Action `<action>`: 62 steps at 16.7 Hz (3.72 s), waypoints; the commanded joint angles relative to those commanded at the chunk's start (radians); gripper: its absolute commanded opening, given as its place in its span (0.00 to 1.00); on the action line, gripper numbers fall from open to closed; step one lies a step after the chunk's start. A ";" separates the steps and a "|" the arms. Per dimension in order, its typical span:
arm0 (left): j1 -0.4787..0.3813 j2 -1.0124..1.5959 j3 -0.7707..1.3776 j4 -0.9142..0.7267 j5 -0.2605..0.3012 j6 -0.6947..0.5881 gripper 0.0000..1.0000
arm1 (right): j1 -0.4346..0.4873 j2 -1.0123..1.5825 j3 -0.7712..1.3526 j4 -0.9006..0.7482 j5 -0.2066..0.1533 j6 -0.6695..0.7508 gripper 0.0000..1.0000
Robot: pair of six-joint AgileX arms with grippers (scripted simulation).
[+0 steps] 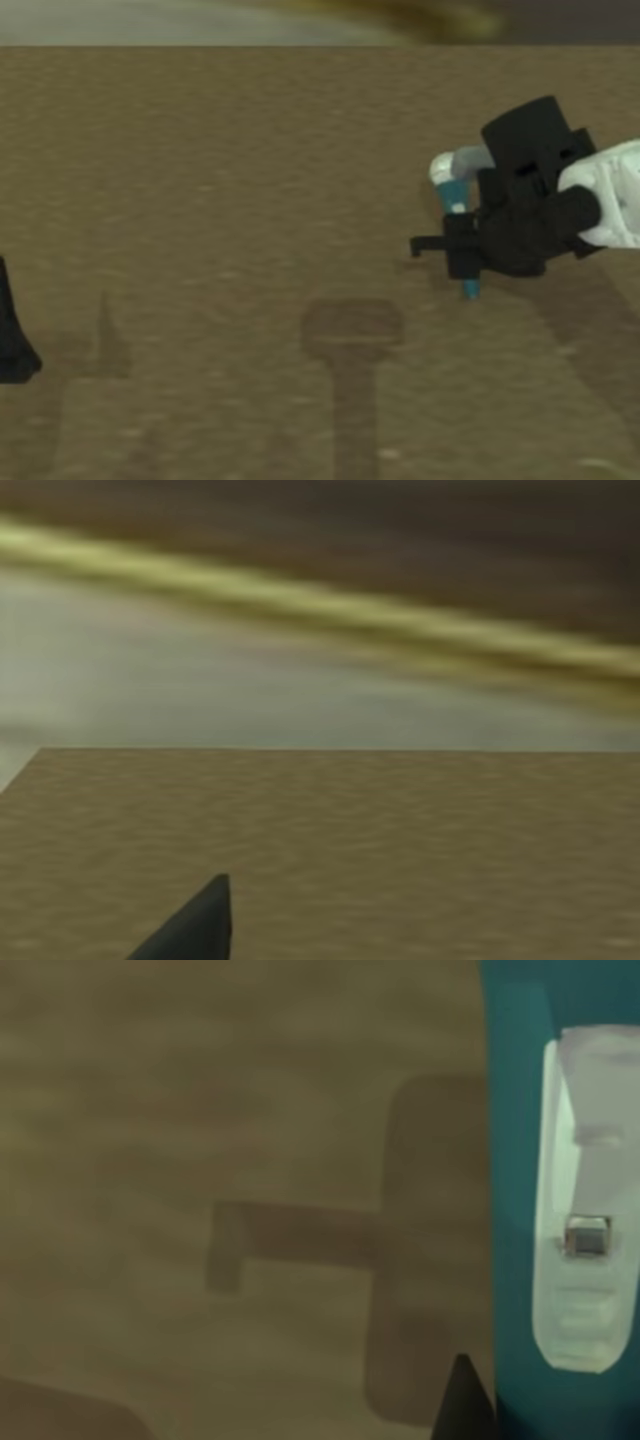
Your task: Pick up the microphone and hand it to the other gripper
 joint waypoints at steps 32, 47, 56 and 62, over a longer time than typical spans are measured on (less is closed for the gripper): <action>0.000 0.000 0.000 0.000 0.000 0.000 1.00 | 0.191 -0.275 -0.325 1.279 -0.107 -0.269 0.00; -0.072 0.228 0.141 0.074 0.153 0.024 1.00 | 0.191 -0.275 -0.325 1.279 -0.107 -0.269 0.00; -0.252 0.929 0.579 0.336 0.544 0.087 1.00 | 0.191 -0.275 -0.325 1.279 -0.107 -0.269 0.00; -0.326 1.204 0.741 0.425 0.706 0.112 1.00 | 0.191 -0.275 -0.325 1.279 -0.107 -0.269 0.00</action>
